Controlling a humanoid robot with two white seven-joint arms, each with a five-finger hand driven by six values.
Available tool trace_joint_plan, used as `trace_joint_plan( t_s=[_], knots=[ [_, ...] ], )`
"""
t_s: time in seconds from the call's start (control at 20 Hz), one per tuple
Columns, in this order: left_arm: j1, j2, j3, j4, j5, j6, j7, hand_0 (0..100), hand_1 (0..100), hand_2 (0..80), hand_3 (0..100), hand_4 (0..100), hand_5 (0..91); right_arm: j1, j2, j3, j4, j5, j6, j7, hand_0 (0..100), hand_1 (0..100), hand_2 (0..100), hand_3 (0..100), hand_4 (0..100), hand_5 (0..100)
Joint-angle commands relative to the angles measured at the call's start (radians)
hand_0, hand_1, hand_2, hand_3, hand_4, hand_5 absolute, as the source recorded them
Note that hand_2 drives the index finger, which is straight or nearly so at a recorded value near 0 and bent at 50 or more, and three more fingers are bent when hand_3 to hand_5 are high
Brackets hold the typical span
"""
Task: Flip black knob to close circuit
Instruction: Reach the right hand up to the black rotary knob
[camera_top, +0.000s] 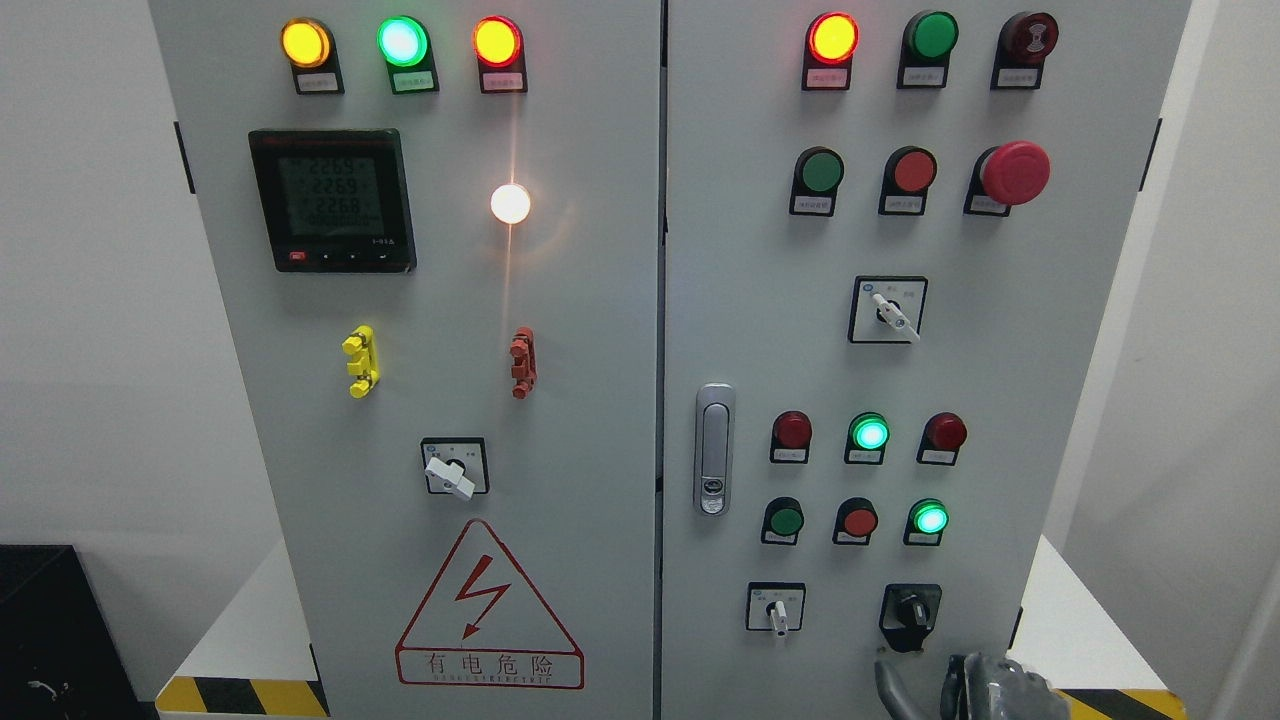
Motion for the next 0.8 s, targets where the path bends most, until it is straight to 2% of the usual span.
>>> trace_joint_plan(
  t_s=[0.0, 0.45, 0.75],
  knots=[
    [0.023, 0.000, 0.000, -0.029, 0.000, -0.001, 0.000, 12, 56, 0.0, 0, 0, 0.0, -0.011, -0.002, -0.002, -0.003, 0.000, 0.006, 0.005, 0, 1, 89, 100, 93, 93],
    [0.023, 0.000, 0.000, -0.029, 0.000, -0.001, 0.000, 12, 56, 0.0, 0, 0, 0.0, -0.015, -0.004, -0.002, -0.017, 0.000, 0.012, 0.008, 0, 2, 89, 100, 94, 93],
    [0.023, 0.000, 0.000, -0.029, 0.000, -0.001, 0.000, 12, 56, 0.0, 0, 0, 0.0, -0.040, -0.007, 0.000, 0.002, 0.000, 0.026, 0.025, 0, 2, 89, 100, 94, 94]
  ],
)
